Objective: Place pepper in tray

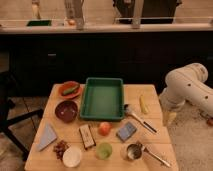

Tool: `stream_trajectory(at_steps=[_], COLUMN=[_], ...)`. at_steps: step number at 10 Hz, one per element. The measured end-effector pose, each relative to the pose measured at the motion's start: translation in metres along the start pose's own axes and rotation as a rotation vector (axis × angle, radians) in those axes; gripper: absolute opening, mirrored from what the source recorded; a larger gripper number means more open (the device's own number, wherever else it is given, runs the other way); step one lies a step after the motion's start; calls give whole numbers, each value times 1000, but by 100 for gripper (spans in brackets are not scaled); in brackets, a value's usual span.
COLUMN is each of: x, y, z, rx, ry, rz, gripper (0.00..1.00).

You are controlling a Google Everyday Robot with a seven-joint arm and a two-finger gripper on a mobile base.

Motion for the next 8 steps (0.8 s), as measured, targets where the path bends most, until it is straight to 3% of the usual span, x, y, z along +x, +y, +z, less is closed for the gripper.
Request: stream_trajectory(at_steps=[2,8], x=[-15,-96], y=[-3,-18], z=[-1,2], rx=[11,39], ry=[-22,-111], rz=[-18,-76], gripper=[80,80])
